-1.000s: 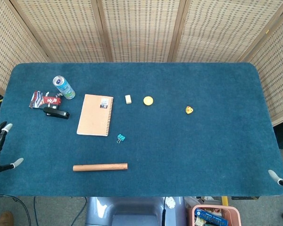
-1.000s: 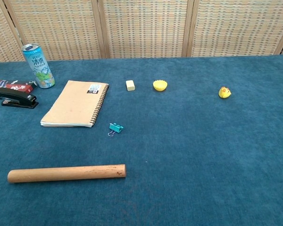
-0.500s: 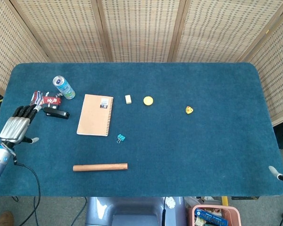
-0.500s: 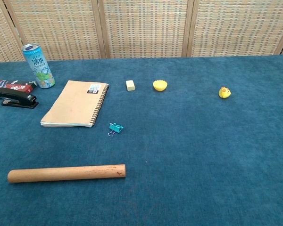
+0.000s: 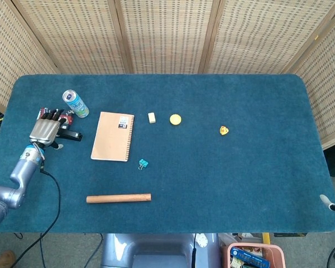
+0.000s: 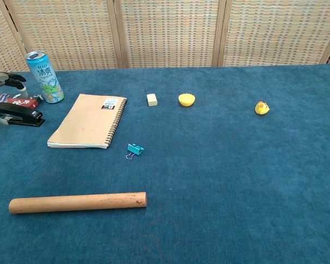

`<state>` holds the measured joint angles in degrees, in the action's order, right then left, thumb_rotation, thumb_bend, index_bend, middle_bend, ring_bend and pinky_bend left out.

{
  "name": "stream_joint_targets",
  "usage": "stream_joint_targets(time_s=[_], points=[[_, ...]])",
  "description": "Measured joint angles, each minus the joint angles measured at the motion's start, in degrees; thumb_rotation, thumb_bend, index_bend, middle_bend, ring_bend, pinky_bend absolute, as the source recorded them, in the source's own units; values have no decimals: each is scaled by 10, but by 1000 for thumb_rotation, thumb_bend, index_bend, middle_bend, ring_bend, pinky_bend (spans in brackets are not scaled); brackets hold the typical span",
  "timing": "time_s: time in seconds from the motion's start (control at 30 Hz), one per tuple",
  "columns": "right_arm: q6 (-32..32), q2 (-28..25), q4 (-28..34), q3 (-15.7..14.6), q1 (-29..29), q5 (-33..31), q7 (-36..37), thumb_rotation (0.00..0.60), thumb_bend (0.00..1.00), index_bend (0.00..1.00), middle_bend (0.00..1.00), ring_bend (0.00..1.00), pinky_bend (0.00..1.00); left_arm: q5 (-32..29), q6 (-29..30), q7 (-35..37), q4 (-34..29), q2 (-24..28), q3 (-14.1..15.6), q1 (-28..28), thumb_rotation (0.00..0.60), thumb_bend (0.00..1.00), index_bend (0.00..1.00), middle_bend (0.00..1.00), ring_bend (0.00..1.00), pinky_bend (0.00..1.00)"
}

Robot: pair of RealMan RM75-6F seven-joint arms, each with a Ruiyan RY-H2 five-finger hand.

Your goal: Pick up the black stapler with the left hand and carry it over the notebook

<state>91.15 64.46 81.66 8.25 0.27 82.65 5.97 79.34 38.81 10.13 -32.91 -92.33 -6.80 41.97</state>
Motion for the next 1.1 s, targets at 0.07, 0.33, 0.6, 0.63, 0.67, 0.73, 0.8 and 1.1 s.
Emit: stream_joint_targets(time_s=[0.07, 0.33, 0.6, 0.63, 0.67, 0.73, 0.8, 1.1], points=[[-3, 1, -2, 0, 1, -2, 0, 600, 0, 0, 0, 0, 0, 1, -3, 3, 26, -19, 0, 9, 600, 142, 389, 158, 129, 216], [-6, 4, -6, 2, 2, -6, 3, 600, 0, 0, 0, 0, 0, 1, -11, 20, 88, -71, -2, 33, 600, 200, 596, 349, 297, 380], [-5, 2, -6, 3, 2, -6, 11, 600, 0, 0, 0, 0, 0, -2, 6, 27, 146, -112, -6, 40, 600, 396, 707, 454, 406, 469], [-5, 2, -6, 3, 2, -6, 13, 600, 0, 0, 0, 0, 0, -2, 7, 28, 147, -113, -6, 40, 600, 395, 707, 455, 409, 472], [-5, 2, -6, 3, 2, -6, 14, 600, 0, 0, 0, 0, 0, -2, 9, 32, 149, -114, -6, 39, 600, 396, 708, 455, 409, 471], [-6, 1, -6, 2, 2, -6, 15, 600, 0, 0, 0, 0, 0, -1, 11, 38, 151, -113, -5, 37, 600, 396, 709, 455, 409, 470], [-6, 1, -5, 2, 1, -5, 15, 600, 0, 0, 0, 0, 0, 1, 17, 43, 150, -109, -3, 34, 600, 397, 710, 456, 410, 470], [2, -6, 5, 1, -2, 1, 22, 600, 0, 0, 0, 0, 0, 46, 130, 60, 65, -54, 25, 16, 600, 403, 718, 461, 414, 470]])
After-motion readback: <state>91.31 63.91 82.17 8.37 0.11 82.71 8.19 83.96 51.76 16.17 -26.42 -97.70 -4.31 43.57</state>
